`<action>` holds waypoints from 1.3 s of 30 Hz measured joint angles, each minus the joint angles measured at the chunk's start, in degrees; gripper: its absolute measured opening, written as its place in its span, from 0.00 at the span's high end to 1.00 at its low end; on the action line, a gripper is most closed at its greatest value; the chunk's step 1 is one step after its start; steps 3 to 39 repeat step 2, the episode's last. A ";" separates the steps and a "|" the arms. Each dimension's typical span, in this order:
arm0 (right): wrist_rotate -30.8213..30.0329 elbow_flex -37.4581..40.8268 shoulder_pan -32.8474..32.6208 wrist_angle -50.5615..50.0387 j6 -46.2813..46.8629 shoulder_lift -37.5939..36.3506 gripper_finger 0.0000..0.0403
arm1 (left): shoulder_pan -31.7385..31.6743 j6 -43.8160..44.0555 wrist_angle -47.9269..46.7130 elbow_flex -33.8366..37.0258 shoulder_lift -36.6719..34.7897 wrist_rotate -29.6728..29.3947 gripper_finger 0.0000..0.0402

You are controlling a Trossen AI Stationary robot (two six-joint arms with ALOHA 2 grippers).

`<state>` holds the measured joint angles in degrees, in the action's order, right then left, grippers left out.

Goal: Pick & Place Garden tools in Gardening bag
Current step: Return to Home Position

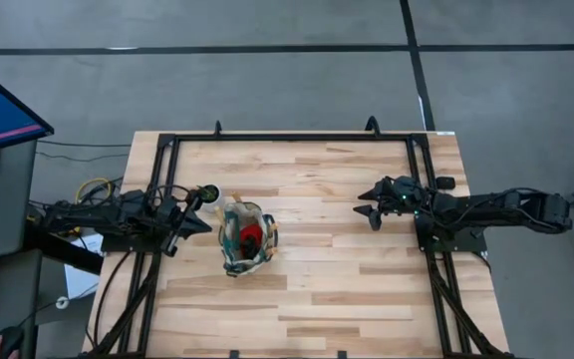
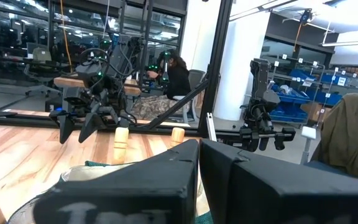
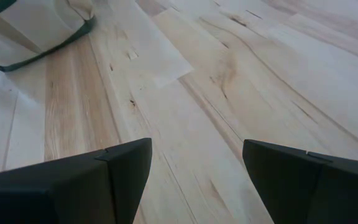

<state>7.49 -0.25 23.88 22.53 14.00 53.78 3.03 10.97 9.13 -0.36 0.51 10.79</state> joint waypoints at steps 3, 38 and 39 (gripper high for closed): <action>0.00 0.00 0.00 -0.01 0.00 0.00 0.39 | 0.00 0.01 0.00 0.00 0.00 0.00 0.99; 0.00 0.00 0.00 -0.01 0.00 0.00 0.39 | 0.00 0.01 0.00 0.00 0.00 0.00 0.99; 0.00 0.00 0.00 -0.01 0.00 0.00 0.39 | 0.00 0.01 0.00 0.00 0.00 0.00 0.99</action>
